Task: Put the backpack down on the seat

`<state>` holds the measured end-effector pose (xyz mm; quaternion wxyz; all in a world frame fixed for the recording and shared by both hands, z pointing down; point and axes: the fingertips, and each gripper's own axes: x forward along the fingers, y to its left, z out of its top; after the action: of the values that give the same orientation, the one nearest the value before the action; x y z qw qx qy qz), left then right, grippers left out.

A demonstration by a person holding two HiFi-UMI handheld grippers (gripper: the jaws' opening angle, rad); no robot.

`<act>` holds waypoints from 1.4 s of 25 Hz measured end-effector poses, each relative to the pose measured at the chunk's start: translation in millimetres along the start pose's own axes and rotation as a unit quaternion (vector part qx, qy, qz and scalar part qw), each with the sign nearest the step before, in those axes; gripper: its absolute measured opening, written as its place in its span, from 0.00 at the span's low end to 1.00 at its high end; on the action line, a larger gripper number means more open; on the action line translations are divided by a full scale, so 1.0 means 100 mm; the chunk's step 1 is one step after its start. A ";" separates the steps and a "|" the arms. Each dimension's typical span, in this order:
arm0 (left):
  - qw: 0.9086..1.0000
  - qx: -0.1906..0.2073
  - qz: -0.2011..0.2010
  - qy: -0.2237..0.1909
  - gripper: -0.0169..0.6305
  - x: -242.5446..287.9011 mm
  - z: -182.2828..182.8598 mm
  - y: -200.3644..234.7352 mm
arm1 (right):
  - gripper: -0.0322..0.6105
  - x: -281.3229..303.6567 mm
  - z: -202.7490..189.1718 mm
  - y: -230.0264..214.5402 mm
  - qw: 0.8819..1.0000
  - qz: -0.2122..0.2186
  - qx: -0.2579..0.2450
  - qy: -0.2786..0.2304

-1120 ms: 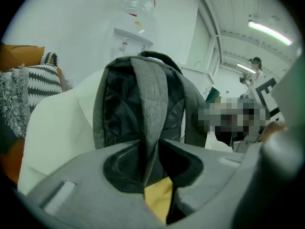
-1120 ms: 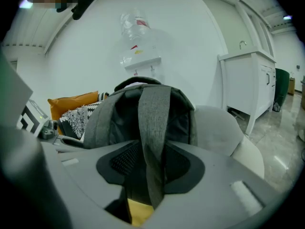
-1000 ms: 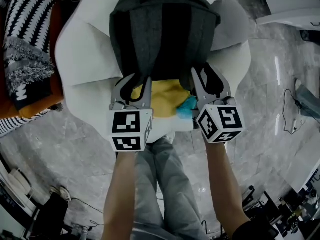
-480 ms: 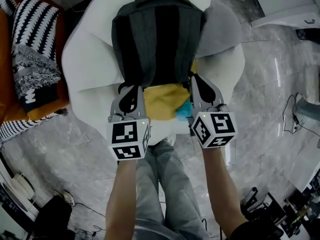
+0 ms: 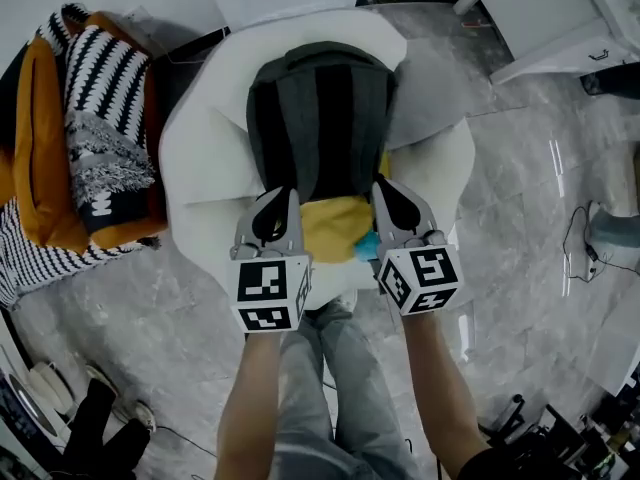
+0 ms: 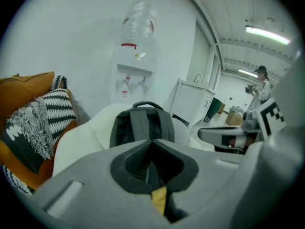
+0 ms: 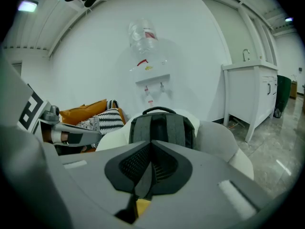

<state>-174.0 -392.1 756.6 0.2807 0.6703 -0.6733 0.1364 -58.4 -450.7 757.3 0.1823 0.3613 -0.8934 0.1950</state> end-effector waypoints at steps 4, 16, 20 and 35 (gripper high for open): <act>1.000 0.009 -0.002 -0.014 0.03 -0.22 0.26 -0.04 | 0.06 -0.17 0.29 0.06 1.000 -0.003 -0.001 -0.019; 0.999 0.011 -0.010 -0.051 0.03 -0.88 0.98 -0.25 | 0.06 -0.71 1.18 0.21 0.998 -0.012 -0.005 -0.061; 0.998 0.024 -0.012 -0.063 0.03 -1.20 1.34 -0.35 | 0.06 -0.97 1.56 0.30 0.997 -0.010 -0.002 -0.076; 0.987 0.014 0.019 -0.159 0.03 -2.29 2.68 -0.63 | 0.06 -1.84 3.12 0.89 0.983 0.050 -0.050 -0.172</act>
<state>-177.2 -356.7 399.9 0.1584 0.6744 -0.7199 0.0429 -56.5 -435.5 384.9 0.0343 0.3345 -0.9371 0.0937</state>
